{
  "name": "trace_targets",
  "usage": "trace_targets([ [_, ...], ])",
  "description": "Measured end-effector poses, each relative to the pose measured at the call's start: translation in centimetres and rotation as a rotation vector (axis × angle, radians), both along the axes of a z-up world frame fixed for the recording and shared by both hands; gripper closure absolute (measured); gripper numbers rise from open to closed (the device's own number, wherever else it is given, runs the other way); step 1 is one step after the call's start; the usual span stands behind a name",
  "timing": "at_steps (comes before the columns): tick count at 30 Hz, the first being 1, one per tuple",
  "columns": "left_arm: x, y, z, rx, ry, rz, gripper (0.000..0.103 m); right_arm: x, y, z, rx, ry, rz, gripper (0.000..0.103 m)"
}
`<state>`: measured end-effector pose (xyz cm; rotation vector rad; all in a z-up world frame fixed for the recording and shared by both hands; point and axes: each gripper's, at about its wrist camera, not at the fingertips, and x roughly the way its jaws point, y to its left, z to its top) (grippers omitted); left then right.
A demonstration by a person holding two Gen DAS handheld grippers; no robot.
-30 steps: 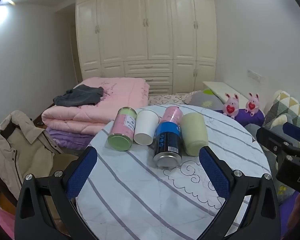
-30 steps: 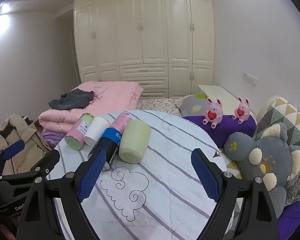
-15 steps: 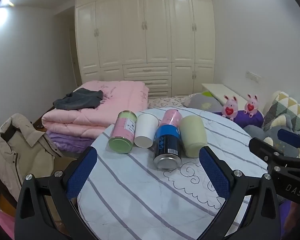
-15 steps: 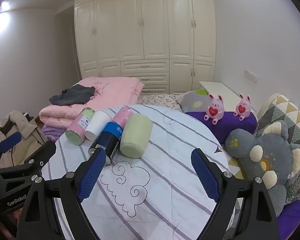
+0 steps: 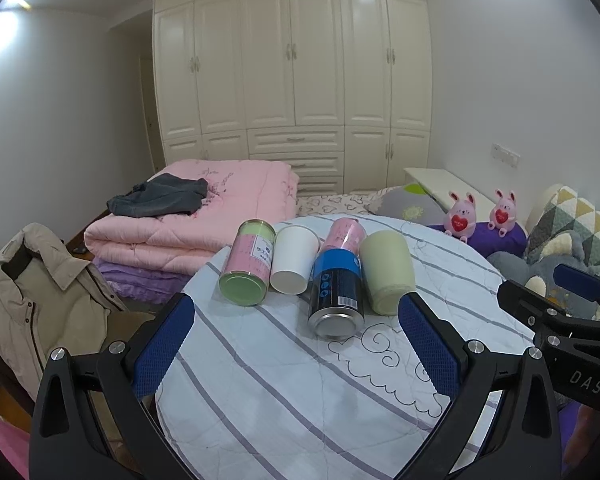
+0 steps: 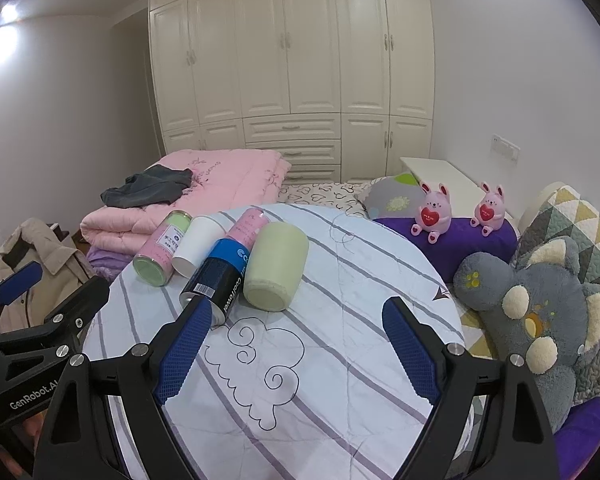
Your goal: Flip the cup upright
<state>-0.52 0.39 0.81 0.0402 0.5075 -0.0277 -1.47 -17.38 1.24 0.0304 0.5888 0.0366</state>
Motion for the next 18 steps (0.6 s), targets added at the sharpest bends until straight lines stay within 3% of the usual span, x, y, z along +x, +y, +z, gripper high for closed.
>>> trace_targets([
  [18, -0.43, -0.09, -0.21, 0.015, -0.006, -0.002, 0.0, -0.49, 0.14, 0.22, -0.008, 0.004, 0.015, 0.014],
])
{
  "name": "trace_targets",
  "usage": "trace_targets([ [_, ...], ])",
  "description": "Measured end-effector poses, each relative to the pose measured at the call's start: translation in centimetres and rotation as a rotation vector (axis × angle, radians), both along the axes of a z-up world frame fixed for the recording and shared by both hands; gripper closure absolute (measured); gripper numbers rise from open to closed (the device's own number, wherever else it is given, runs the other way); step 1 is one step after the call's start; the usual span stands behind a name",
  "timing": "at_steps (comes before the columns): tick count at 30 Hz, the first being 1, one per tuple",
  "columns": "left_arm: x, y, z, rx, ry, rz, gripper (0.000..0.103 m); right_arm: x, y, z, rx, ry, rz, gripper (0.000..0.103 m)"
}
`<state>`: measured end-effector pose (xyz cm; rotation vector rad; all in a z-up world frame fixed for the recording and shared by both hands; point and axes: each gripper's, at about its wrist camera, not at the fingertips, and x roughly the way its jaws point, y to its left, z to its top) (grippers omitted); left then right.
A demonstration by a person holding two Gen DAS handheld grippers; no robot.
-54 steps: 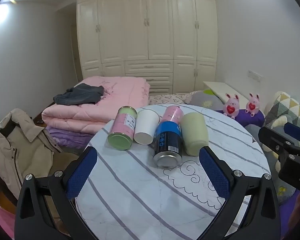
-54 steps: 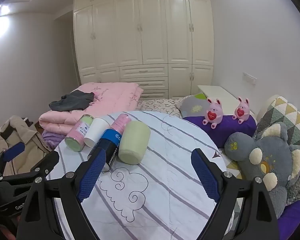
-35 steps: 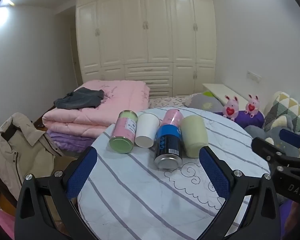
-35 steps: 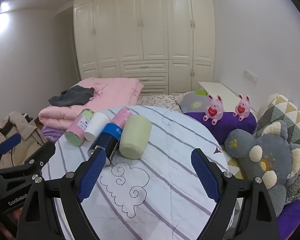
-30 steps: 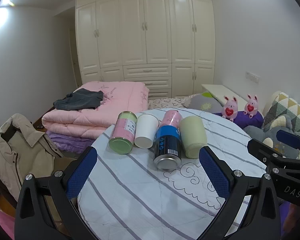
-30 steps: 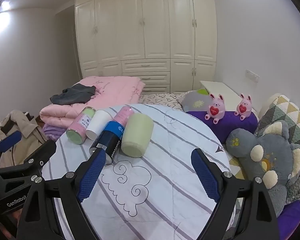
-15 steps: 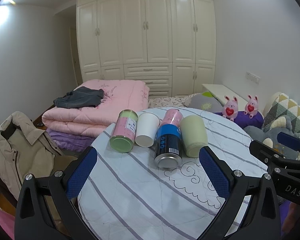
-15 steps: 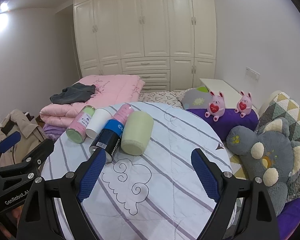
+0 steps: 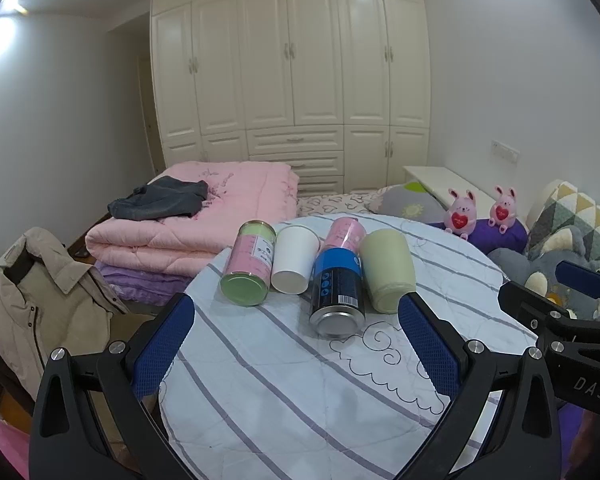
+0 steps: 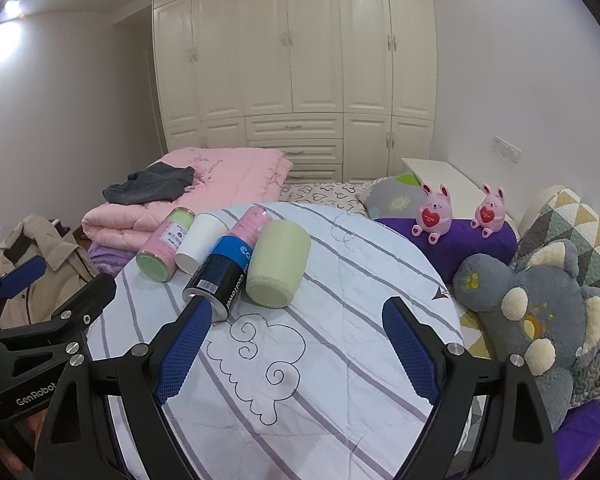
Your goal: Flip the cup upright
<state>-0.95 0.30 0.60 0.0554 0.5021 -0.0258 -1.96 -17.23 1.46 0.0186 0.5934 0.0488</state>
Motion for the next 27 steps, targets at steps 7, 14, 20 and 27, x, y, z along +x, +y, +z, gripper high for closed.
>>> trace_targets([
  [7, -0.1, 0.0, 0.1, 0.003, -0.004, 0.003, 0.0, -0.1, 0.0, 0.3, 0.003, -0.006, 0.0, 0.014],
  [14, -0.2, -0.1, 0.2, 0.005, -0.002, -0.001, 0.0, -0.2, -0.1, 0.2, 0.008, -0.003, 0.003, 0.014],
  [20, 0.5, -0.3, 0.2, 0.016, 0.014, -0.009, 0.0, -0.1, -0.1, 0.1, 0.007, 0.002, -0.003, 0.014],
  [27, 2.8, -0.2, -0.1, 0.013, 0.047, -0.008, 0.0, 1.9, -0.3, 0.1, 0.004, 0.037, -0.018, 0.014],
])
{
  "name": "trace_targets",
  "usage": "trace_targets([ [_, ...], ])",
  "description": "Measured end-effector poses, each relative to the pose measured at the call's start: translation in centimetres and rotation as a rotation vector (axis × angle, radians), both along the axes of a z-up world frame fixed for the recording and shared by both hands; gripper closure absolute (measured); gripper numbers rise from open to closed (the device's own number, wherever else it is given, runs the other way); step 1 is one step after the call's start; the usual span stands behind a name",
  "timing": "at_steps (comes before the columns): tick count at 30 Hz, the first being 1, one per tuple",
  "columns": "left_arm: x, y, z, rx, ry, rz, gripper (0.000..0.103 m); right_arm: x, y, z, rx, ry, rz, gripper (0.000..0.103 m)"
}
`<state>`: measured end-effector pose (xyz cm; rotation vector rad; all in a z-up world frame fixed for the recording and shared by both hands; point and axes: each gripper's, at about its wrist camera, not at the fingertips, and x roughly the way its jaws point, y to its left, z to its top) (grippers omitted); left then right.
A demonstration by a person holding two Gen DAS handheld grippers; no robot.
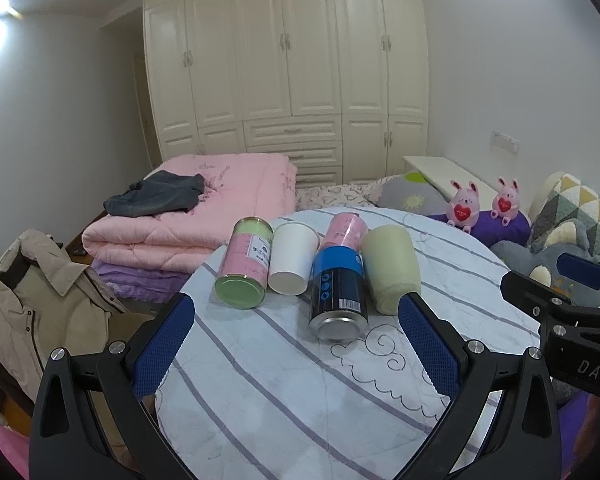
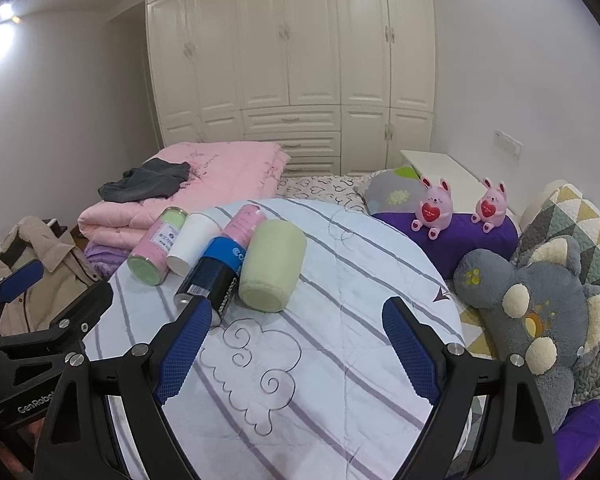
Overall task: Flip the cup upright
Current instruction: 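Move the right gripper to the pale green cup and close on it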
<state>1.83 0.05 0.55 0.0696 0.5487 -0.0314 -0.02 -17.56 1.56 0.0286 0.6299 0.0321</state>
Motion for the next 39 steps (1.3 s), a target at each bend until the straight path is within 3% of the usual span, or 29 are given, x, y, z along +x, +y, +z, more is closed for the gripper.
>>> trace_targets([
  [18, 9.0, 1.7, -2.0, 0.01, 0.163, 0.008, 0.0, 10.4, 0.3, -2.2, -0.01, 0.192, 0.001, 0.014],
  [27, 13.1, 2.9, -3.5, 0.023, 0.232, -0.019, 0.0, 15.4, 1.2, -5.2, 0.006, 0.322, 0.018, 0.014],
  [33, 15.1, 3.8, -4.7, -0.014, 0.27, -0.026, 0.0, 17.8, 1.8, -6.9, 0.0, 0.424, 0.012, 0.014],
  [39, 16.3, 3.9, -5.7, -0.018, 0.296, -0.021, 0.0, 19.2, 2.4, -8.4, 0.072, 0.522, 0.059, 0.014],
])
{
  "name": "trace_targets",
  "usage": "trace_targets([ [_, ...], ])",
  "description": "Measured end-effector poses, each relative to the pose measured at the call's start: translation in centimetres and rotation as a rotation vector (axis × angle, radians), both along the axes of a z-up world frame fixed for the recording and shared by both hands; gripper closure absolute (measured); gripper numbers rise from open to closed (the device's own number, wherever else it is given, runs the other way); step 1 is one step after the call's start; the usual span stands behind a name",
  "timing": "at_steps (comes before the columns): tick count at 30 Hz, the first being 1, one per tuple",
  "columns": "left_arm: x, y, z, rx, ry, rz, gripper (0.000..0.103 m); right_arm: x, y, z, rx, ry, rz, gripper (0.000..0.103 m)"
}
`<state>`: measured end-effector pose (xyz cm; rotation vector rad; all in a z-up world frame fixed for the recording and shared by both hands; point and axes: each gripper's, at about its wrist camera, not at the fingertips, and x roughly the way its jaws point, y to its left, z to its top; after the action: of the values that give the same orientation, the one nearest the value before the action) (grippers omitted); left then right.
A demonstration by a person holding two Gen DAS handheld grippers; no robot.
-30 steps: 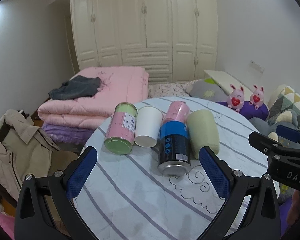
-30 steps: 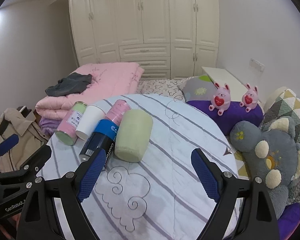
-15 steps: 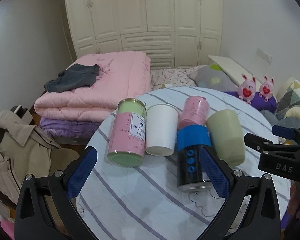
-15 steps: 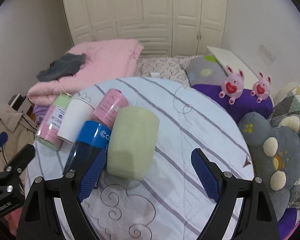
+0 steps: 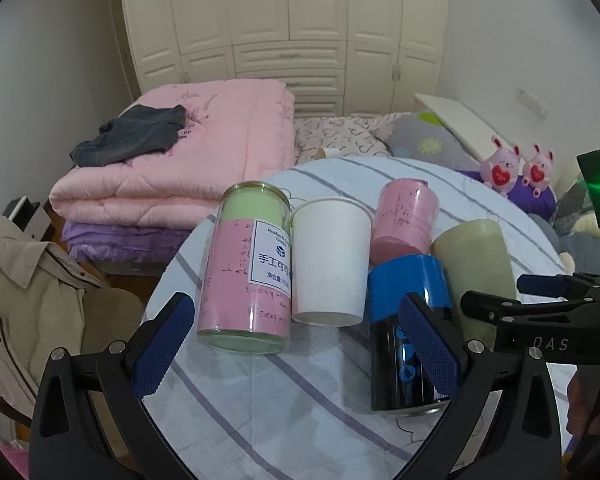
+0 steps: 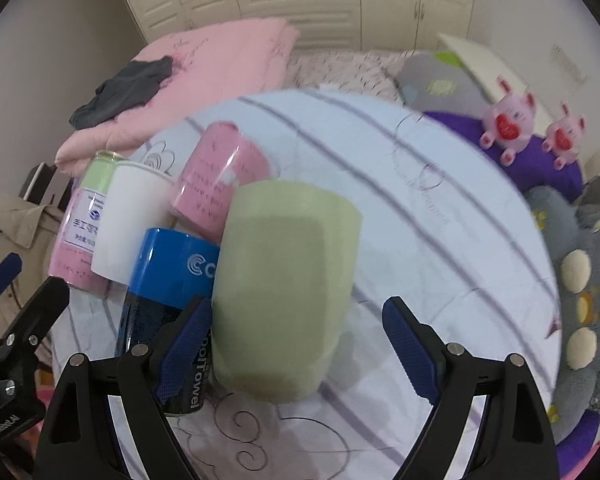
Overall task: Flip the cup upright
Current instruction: 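Move the right gripper to the pale green cup and close on it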
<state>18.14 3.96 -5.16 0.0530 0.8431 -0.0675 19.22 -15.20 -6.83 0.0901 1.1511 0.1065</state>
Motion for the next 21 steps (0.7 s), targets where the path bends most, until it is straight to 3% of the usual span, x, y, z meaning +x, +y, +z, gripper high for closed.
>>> trace_targets([
  [7, 0.2, 0.0, -0.9, -0.018, 0.022, -0.007, 0.0, 0.8, 0.5, -1.6, 0.016, 0.062, 0.0, 0.016],
  [9, 0.2, 0.2, -1.0, -0.018, 0.025, 0.007, 0.0, 0.8, 0.8, -2.0, 0.017, 0.071, 0.014, 0.025],
  [21, -0.3, 0.9, -1.1, -0.003, 0.033, 0.059, 0.0, 0.7, 0.5, -1.9, 0.027, 0.084, 0.013, 0.025],
])
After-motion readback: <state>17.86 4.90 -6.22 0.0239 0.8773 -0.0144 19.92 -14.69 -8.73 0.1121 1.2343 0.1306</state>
